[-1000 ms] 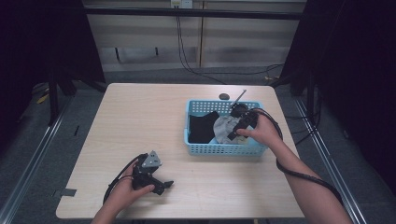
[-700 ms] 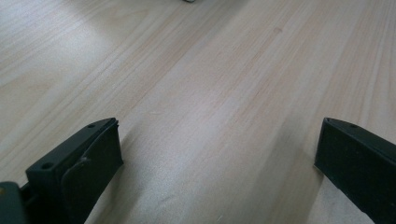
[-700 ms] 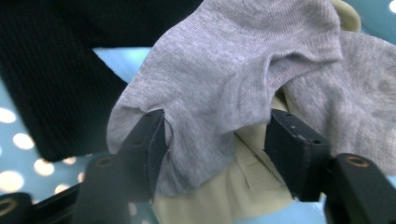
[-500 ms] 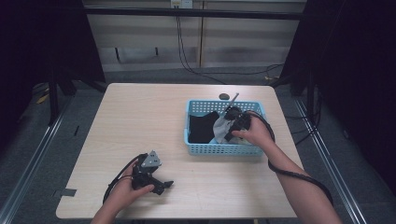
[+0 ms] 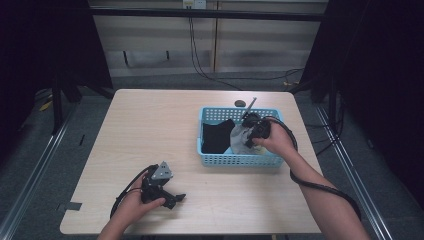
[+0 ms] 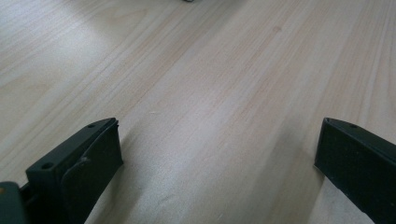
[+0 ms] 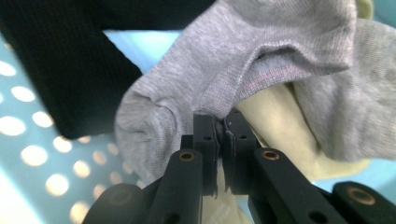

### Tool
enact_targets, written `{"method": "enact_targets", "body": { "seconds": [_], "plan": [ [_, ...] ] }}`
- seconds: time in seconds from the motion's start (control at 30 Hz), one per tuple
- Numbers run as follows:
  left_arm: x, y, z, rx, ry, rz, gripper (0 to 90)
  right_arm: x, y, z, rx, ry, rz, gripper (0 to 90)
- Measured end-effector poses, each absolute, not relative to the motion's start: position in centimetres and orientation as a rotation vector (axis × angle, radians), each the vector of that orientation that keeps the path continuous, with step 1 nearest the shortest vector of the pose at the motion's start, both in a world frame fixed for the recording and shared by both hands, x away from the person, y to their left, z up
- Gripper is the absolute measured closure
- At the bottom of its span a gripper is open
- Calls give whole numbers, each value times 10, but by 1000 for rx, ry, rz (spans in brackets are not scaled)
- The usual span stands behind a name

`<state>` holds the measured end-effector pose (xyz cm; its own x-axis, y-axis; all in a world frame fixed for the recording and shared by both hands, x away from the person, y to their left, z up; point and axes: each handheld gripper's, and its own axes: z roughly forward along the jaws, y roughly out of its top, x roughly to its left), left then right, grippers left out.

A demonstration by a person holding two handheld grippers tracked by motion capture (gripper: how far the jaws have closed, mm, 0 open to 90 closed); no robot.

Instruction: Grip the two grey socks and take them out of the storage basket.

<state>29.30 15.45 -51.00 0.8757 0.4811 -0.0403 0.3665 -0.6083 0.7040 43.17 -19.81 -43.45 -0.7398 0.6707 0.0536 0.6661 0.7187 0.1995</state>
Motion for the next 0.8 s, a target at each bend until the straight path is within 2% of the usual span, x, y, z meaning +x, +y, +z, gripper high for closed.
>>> {"method": "enact_targets", "body": {
  "seconds": [0.8],
  "plan": [
    [293, 155, -510, 2294, 601, 205, 0, 436, -210, -382, 1094, 2882, 322, 858]
  ]
}}
